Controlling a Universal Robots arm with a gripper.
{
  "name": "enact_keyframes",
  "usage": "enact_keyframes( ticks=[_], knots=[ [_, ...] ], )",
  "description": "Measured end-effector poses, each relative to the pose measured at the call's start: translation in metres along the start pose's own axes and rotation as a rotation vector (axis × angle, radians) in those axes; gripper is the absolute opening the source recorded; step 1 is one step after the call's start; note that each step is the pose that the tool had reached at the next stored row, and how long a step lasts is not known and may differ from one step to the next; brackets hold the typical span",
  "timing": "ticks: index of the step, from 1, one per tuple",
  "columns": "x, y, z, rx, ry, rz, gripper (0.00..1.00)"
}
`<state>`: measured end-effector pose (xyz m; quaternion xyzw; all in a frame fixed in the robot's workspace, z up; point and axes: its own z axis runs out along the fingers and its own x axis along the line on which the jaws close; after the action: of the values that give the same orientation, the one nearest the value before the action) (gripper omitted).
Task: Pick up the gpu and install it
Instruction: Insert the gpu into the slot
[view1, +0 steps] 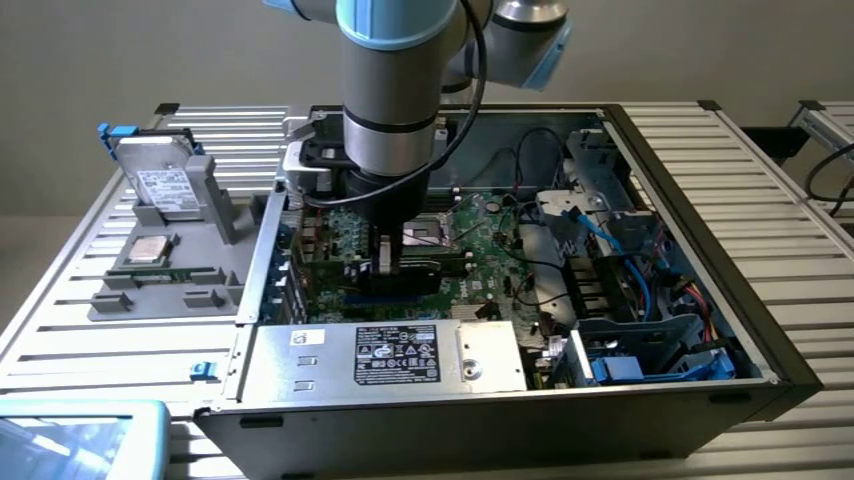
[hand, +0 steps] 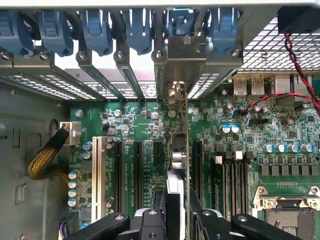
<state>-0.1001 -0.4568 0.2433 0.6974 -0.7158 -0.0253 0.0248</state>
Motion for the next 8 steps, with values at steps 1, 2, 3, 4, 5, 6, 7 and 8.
enact_keyframes(
  ticks=[1,2,3,4,5,6,7,8],
  knots=[
    [-0.0006,0.0,-0.0001,0.0,0.0004,0.0,0.29],
    [-0.0008,0.0,-0.0001,0.0,0.0002,0.0,0.29],
    [-0.0008,0.0,-0.0001,0.0,0.0004,0.0,0.29],
    [-0.0008,0.0,-0.0001,0.0,0.0005,0.0,0.29],
    [-0.0008,0.0,0.0,0.0001,0.0004,0.0,0.29],
    [-0.0008,0.0,0.0,0.0001,0.0004,0.0,0.29],
    [-0.0008,0.0,0.0,0.0001,0.0003,0.0,0.29],
    [-0.0007,0.0,0.0001,0.0001,0.0003,0.0,0.29]
  ],
)
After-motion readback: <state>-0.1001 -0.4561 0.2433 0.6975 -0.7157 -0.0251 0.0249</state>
